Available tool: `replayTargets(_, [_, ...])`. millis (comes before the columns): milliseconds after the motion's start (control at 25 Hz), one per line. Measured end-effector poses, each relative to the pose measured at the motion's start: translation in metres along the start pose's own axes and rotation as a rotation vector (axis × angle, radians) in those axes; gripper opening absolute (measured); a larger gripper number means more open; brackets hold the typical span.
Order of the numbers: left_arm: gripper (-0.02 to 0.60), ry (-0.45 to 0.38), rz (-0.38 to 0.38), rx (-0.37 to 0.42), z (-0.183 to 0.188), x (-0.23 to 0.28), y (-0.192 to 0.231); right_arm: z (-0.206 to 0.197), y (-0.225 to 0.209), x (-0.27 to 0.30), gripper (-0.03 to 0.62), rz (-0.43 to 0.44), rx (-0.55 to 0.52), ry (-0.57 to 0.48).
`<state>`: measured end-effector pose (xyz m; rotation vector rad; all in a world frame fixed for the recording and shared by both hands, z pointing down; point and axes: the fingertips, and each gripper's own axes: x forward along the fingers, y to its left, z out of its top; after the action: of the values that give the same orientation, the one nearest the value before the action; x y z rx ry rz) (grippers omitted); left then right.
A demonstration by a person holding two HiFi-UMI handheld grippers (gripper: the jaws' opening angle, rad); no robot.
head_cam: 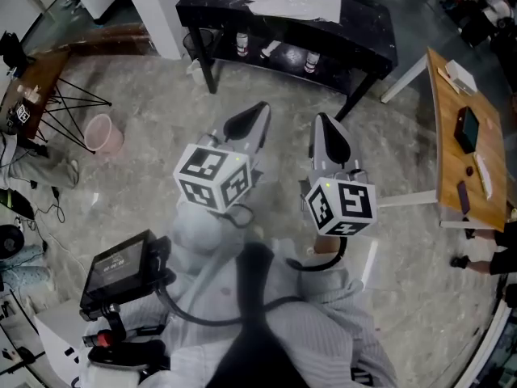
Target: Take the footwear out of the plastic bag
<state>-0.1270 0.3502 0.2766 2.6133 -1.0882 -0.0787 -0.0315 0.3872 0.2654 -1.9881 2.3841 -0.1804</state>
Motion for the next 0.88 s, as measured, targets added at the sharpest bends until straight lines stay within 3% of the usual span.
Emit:
replayTargets(280, [0.000, 0.006, 0.037, -0.027, 0.001, 0.067, 0.052, -0.012, -0.035, 0.072, 0.012, 0.016, -0.004, 0.028])
replayTargets(640, [0.000, 0.008, -0.007, -0.035, 0.044, 0.224, 0.153, 0.007, -0.090, 0.256, 0.012, 0.013, -0.043, 0.042])
replayTargets(880, [0.000, 0.053, 0.026, -0.067, 0.050, 0.308, 0.218, 0.002, -0.129, 0.354, 0.012, 0.024, -0.030, 0.092])
